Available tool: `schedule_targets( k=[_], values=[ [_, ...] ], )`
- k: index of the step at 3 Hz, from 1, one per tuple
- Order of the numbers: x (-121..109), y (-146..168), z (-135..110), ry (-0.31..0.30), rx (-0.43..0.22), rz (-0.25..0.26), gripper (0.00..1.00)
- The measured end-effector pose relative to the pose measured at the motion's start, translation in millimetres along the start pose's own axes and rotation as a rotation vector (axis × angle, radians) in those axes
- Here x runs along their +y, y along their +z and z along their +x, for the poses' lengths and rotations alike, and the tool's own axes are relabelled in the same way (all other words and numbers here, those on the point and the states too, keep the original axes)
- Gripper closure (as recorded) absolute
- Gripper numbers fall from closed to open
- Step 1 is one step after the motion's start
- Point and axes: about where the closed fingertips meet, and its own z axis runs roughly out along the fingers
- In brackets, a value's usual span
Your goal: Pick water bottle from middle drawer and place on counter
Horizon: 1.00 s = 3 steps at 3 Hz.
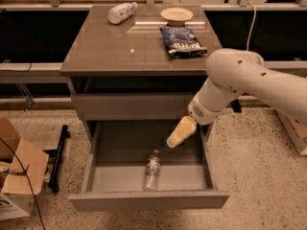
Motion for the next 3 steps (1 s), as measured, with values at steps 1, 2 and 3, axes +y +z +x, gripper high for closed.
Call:
schedule_targets(
  k=[1, 2, 3],
  values=[
    [0.0, 47.8, -15.5, 0.091, -0.016, -0.077, 0.0],
    [-2.8, 94.7, -25.6, 0.185, -0.01, -0.105, 0.0],
    [-3.3, 105.6, -27.4, 0.212, -0.008, -0.112, 0.0]
  ],
)
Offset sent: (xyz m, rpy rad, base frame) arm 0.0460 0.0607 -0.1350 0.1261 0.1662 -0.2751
